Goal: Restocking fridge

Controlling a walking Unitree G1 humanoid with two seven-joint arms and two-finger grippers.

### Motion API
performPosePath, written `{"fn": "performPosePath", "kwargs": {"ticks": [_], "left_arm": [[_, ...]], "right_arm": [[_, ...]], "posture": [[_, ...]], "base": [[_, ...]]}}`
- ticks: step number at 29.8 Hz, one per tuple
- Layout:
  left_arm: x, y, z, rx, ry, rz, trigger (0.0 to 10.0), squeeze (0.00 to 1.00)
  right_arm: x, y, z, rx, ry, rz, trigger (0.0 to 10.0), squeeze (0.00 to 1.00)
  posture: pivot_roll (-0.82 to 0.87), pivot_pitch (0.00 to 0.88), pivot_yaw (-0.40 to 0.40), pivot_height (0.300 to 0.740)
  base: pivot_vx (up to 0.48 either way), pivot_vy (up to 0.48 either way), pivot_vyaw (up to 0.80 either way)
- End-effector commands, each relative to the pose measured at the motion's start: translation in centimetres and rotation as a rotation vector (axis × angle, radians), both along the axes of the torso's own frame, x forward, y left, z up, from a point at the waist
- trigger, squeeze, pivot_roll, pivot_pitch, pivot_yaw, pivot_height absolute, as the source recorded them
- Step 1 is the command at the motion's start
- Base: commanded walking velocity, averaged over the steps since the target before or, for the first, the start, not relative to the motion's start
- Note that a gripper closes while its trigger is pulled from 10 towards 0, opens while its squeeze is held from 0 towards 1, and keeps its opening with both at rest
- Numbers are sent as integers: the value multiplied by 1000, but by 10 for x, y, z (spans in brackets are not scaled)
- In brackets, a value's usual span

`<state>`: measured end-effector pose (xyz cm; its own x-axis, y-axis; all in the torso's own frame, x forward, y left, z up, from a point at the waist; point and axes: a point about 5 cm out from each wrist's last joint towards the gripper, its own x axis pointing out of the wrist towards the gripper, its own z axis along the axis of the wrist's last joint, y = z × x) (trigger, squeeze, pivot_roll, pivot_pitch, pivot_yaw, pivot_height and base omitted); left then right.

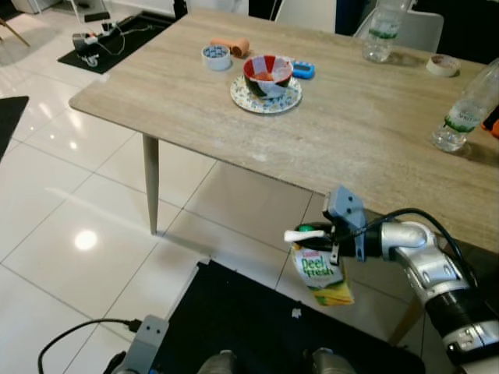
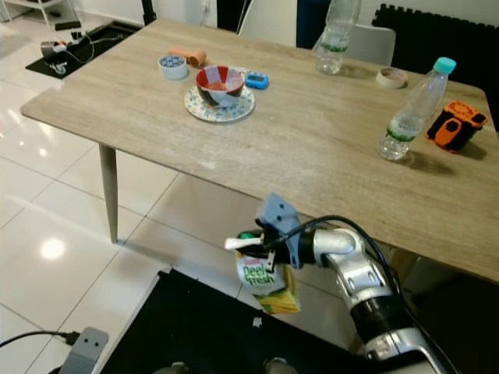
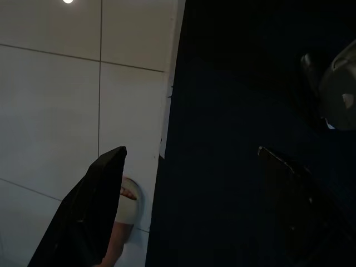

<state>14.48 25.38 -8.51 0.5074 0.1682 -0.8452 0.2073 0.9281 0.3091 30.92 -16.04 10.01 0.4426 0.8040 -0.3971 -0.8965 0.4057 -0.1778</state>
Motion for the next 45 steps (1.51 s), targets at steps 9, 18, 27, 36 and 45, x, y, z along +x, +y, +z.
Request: {"fn": "performPosePath", "kwargs": {"ticks": [9,18,27,36,45], "left_arm": [[-20,7,-5,10,71,11,10000,0],[-21,1,-8,0,82,-1,10000,0],[-10,-8,-7,-16,67,15,10000,0],[-3,-20,-8,-37,60,-23,10000,0],[-15,-26,-13,-51,100,-40,10000,0]], "right_arm": [[-51,-73,-104,-277,207,-524,10000,0],[-103,-110,-144,-377,309,-911,10000,0],[-190,-130,-183,-445,618,-1311,10000,0],[-203,-123,-189,-475,654,-1314,10000,0],[-194,-124,-187,-502,628,-1306,10000,0]], "posture": [[23,79,16,740],[16,68,9,740],[-2,0,-5,740],[-18,0,1,740],[-16,0,3,740]], "base": [[0,0,0],[0,0,0],[0,0,-427],[0,0,-770],[0,0,-772]]}}
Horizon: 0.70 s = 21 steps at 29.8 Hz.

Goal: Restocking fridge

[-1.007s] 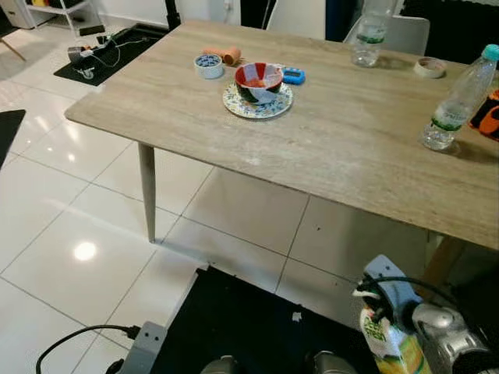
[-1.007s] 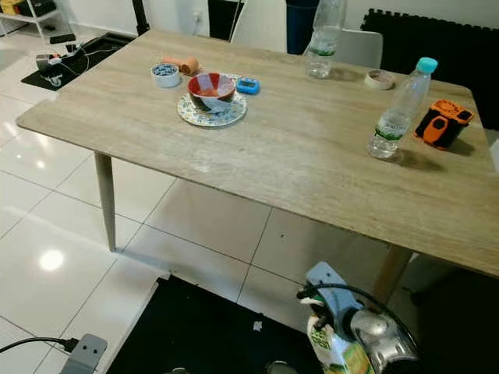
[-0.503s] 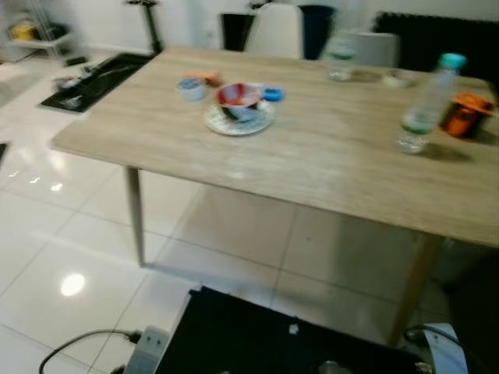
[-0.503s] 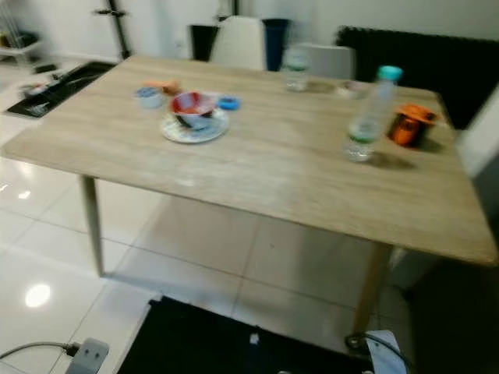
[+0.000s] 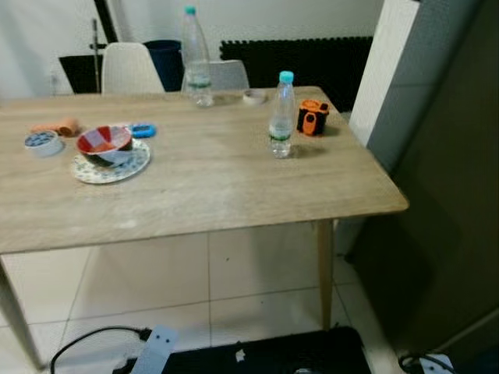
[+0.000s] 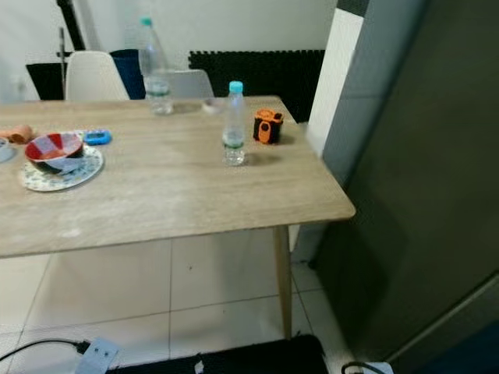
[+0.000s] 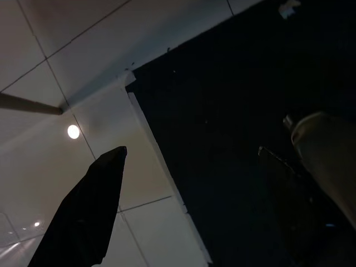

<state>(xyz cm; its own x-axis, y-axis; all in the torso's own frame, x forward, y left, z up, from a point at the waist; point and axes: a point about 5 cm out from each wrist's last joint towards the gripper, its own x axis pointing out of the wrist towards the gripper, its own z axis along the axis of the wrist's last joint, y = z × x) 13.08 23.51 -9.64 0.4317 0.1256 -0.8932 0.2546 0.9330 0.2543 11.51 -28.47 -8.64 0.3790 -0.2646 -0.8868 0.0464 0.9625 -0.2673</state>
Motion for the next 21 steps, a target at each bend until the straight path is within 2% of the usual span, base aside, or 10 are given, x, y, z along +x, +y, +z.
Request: {"fn": "performPosePath", "kwargs": {"ticks": [1,21], "left_arm": [[-2,-8,-2,-16,12,-15,10000,0],[0,-17,-4,-54,14,-18,10000,0]], "right_arm": [[0,0,0,-7,6,1,10000,0],[-4,12,-6,9,31,27,10000,0]], "posture": [[-16,0,3,740],[-18,0,15,740]], "base": [[0,0,-775],[0,0,-774]]}}
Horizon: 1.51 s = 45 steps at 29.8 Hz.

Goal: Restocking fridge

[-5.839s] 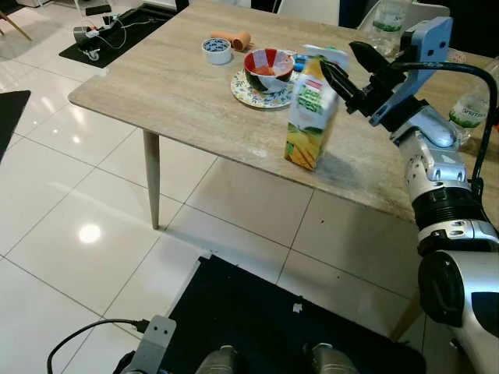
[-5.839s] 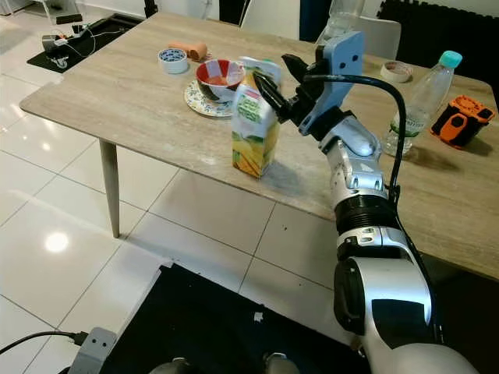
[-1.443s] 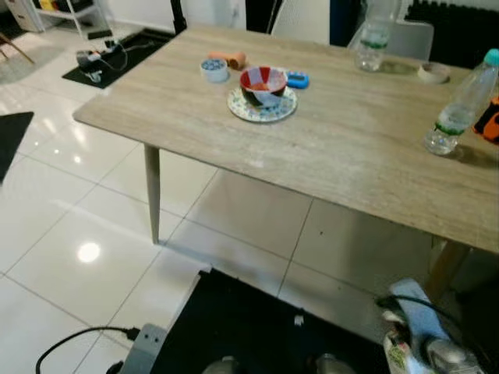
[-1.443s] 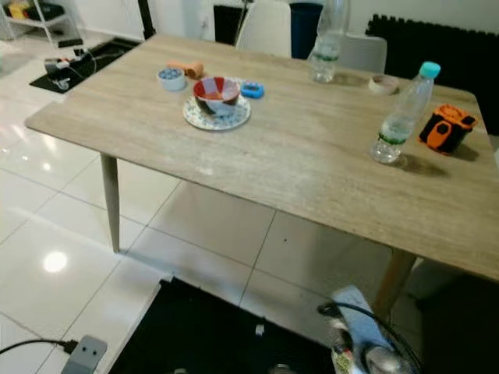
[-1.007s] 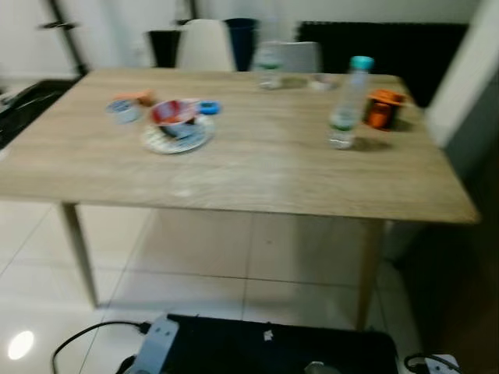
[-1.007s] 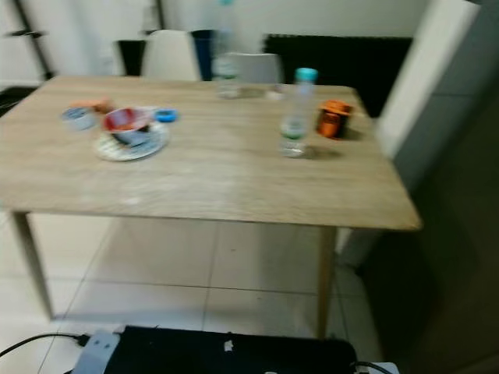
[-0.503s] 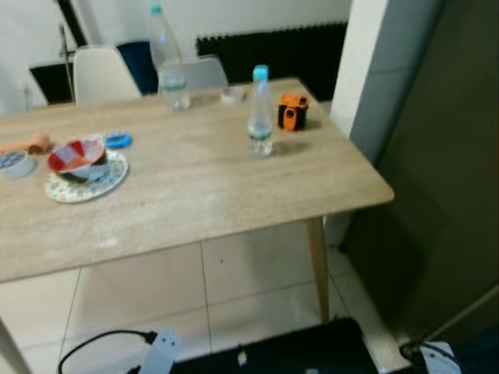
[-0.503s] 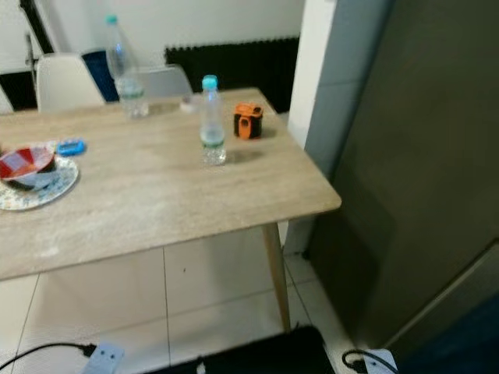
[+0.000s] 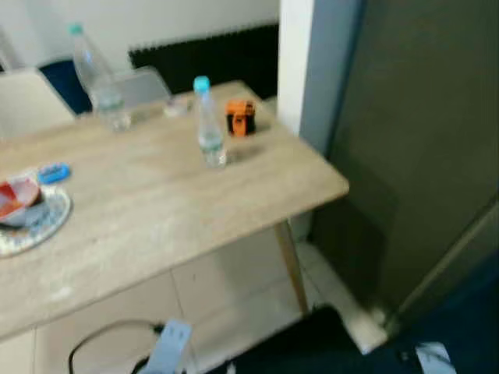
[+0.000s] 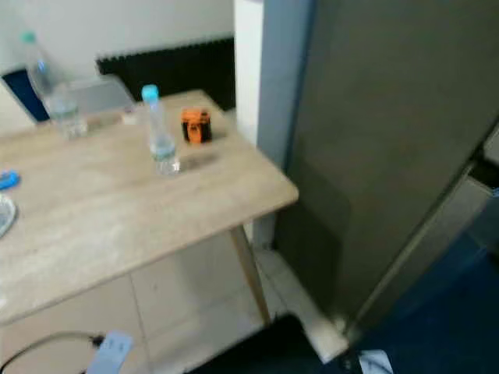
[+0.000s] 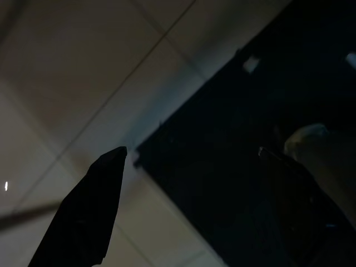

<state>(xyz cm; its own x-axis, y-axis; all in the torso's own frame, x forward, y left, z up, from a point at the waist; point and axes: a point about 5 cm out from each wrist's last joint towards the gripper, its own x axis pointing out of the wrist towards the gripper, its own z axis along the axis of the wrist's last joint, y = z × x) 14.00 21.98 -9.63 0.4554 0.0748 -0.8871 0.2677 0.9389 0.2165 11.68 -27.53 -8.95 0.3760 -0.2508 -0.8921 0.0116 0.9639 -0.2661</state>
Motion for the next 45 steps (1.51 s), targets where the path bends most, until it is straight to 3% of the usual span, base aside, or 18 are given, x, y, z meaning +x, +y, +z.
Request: {"fn": "performPosePath", "kwargs": {"ticks": [1,15,24,40,45], "left_arm": [[-9,-3,-4,-8,38,0,10000,0],[-10,-5,-5,-12,48,-10,10000,0],[-15,-10,-7,-56,88,-2,10000,0],[-15,-10,-8,-58,101,-16,10000,0],[-14,-10,-7,-55,101,-24,10000,0]], "right_arm": [[-6,3,-3,8,19,-5,10000,0],[-3,6,-3,5,17,29,10000,0],[0,11,-4,0,1,78,10000,0],[1,17,-4,85,-24,90,10000,0],[0,18,-5,89,-12,106,10000,0]], "posture": [[-18,0,15,740],[-20,0,18,740],[-29,0,22,740],[-30,0,20,740],[-30,0,21,740]], "base": [[0,0,-775],[0,0,-775],[0,-85,0],[0,-371,0],[0,-410,736]]}}
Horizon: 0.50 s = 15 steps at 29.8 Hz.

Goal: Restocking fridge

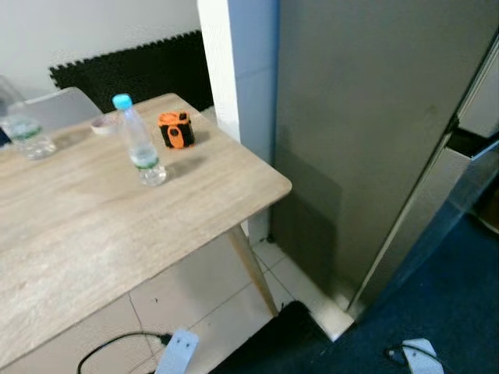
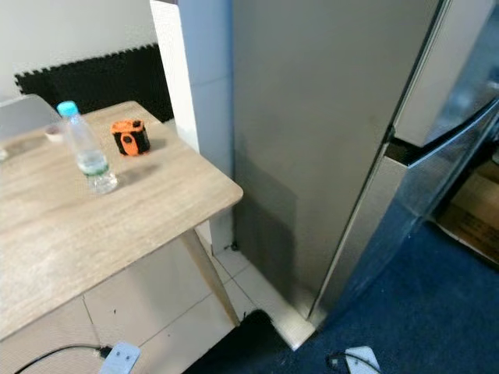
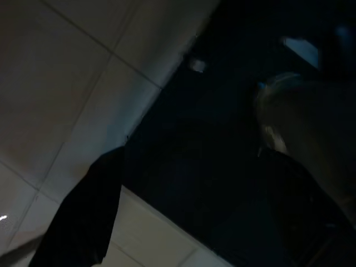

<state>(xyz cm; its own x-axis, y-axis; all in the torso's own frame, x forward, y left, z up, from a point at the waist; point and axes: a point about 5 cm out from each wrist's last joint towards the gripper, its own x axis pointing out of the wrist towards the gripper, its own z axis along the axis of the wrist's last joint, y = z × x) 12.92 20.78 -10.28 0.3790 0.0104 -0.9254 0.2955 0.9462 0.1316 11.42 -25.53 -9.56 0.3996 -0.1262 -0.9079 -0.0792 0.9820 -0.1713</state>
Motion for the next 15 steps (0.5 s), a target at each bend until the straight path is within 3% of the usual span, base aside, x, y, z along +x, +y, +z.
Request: {"fn": "performPosePath", "kwargs": {"ticks": [1,15], "left_arm": [[-3,2,-1,9,15,-13,10000,0],[-1,0,0,0,14,-19,10000,0]], "right_arm": [[3,-2,2,-14,-9,12,10000,0],[2,-8,3,-65,1,13,10000,0]], "posture": [[-30,0,21,740],[-33,0,21,740]], "base": [[0,-412,769],[0,-408,48]]}}
